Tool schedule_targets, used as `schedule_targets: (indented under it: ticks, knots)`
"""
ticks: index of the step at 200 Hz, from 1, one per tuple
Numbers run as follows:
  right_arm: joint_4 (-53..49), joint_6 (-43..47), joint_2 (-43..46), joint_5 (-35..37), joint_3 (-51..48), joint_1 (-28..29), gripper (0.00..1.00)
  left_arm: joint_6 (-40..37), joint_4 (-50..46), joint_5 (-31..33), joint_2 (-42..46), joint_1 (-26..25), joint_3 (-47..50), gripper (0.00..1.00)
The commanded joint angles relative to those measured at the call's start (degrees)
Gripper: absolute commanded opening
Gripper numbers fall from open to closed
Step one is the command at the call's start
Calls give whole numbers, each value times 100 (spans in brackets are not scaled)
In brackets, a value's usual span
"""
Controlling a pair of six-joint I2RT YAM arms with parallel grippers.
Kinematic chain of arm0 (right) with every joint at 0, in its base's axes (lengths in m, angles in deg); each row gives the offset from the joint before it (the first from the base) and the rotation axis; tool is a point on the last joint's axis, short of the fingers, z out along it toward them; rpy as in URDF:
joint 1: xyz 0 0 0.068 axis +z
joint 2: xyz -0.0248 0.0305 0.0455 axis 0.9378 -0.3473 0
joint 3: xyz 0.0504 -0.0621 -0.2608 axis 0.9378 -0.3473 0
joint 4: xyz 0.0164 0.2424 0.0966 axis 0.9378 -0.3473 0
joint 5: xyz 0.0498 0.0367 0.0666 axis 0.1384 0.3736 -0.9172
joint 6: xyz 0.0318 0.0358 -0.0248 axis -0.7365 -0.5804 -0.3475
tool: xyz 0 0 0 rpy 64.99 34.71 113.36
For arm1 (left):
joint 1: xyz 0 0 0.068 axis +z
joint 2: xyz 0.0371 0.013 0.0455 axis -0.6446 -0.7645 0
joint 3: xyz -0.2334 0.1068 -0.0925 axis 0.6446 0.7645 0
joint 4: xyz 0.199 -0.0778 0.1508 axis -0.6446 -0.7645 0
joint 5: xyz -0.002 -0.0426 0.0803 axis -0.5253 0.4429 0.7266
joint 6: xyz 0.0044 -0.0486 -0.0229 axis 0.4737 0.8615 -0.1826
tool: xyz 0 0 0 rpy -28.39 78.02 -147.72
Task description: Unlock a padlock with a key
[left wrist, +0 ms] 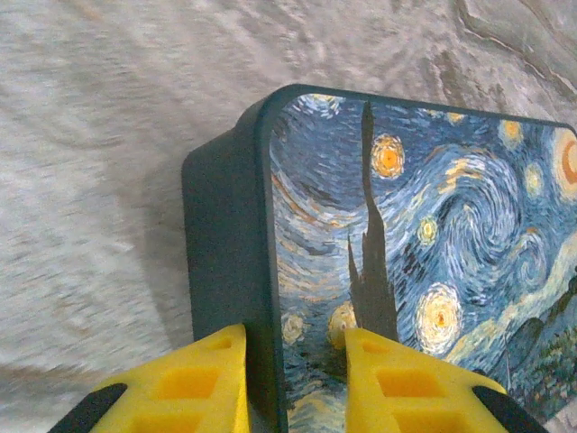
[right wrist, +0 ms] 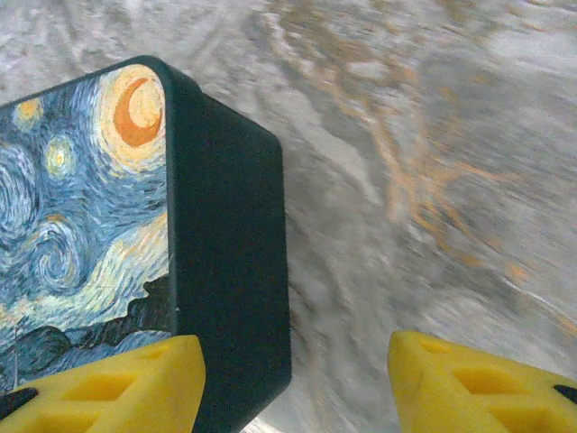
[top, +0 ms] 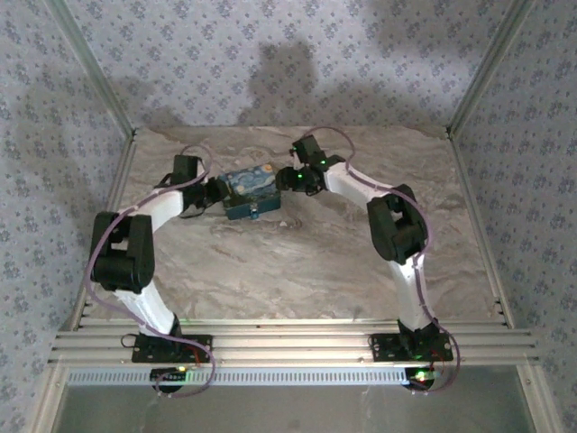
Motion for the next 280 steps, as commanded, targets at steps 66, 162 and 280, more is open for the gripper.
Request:
schedule_targets:
  ticks: [66,162,280]
  knots:
    - [-446,235,699,-658,-614,-981,57,403,-1250,120,-2088,-1278,-2320,27]
    - [-1520,282,1976,394,-1316,-1945,66,-642,-2458,963,-1328,-1324,-2895,50]
    - [-1291,-209,4652,-40,-4609,-2963,66,-805,-4051,1865,-3554,-3428,-6902,49]
